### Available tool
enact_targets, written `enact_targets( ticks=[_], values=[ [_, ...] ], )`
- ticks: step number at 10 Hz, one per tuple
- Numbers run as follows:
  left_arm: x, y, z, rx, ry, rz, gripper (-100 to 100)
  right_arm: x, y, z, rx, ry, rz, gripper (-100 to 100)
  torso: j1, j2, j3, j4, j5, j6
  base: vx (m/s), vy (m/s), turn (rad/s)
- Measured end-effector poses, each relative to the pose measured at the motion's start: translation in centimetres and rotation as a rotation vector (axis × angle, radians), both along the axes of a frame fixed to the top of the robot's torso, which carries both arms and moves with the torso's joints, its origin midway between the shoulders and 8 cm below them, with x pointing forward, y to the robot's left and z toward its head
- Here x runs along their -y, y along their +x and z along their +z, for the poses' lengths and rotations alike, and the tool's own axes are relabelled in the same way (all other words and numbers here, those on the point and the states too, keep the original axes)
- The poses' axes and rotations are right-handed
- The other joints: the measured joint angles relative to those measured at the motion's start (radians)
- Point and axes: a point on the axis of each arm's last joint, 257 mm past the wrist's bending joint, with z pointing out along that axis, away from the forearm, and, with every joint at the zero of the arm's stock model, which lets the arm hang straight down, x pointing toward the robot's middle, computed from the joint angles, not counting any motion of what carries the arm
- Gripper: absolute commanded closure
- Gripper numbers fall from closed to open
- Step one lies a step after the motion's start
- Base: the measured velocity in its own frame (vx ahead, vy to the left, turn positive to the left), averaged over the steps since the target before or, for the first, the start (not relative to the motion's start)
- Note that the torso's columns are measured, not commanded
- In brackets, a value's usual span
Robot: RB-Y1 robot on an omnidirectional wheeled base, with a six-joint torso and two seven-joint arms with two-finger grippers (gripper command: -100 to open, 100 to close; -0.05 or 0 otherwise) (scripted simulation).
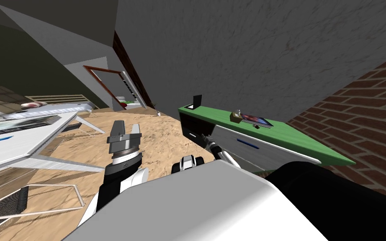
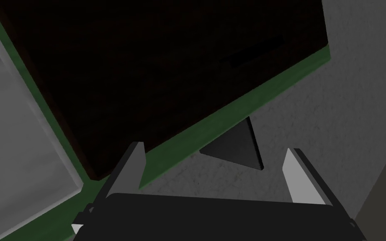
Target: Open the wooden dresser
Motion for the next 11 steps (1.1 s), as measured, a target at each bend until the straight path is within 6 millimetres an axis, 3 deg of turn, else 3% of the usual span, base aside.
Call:
enact_targets(
  ticks=[3,11],
  values=[
    [0.0,0.0,0.0,0.0,0.0,0.0,0,1.4,-0.7,-2.7,-0.071,-0.127,-0.023,-100,0.003,-0.001,0.0,0.0,0.0,0.0,0.067,0.126,-0.04],
    [0.0,0.0,0.0,0.0,0.0,0.0,0,5.0,-2.1,-6.6,-0.199,-0.387,-0.09,-100,0.001,0.001,0.001,0.0,0.0,0.0,0.066,0.092,-0.025]
  ],
)
